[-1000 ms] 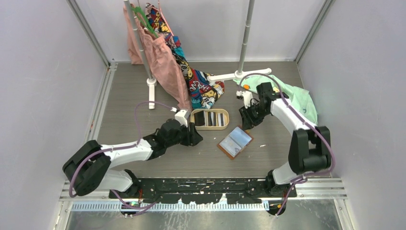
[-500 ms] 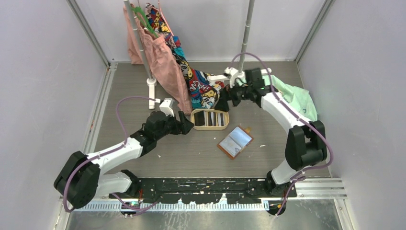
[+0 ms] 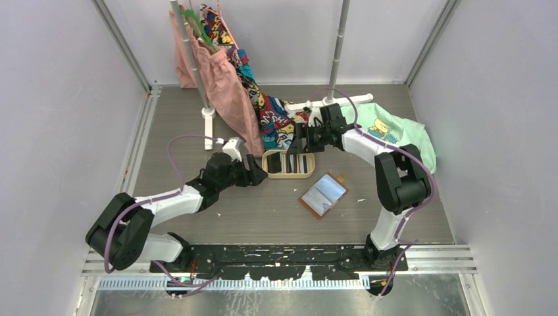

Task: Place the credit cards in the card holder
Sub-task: Pick up the credit card from the storage box.

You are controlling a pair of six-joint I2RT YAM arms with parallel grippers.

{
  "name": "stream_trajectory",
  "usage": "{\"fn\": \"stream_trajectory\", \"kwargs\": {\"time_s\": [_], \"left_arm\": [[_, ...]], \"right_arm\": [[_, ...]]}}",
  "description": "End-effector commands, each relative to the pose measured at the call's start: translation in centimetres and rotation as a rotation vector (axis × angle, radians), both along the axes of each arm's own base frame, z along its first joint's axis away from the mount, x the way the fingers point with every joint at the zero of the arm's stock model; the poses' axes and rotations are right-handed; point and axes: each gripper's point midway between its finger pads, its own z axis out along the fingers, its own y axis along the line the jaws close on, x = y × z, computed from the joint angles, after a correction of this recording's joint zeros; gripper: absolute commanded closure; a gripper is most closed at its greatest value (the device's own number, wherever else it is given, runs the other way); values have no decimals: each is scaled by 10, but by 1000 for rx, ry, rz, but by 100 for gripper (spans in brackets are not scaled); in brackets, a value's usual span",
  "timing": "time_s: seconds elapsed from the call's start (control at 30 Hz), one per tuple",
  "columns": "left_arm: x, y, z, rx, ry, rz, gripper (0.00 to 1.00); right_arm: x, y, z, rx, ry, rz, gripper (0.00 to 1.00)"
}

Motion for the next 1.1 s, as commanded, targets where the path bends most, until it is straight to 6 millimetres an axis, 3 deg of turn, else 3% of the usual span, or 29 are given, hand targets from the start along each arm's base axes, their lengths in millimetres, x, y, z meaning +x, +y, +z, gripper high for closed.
{"fn": "stream_trajectory", "kwargs": {"time_s": [0.0,0.13,0.37,1.07], "left_arm": [[15,-8,17,-54,-49,1,30],[18,-8,9,-48,-18,11,31],[23,-9,2,-36,29,25,34],[28,-16,-8,-26,100,9,41]], "right_arm": [[12,6,7,44,1,-67,20],[13,5,-6,32,54,-108,31],[13,3,-16,15,106,-145,36],[6,10,-32,-14,207,-197,39]]}}
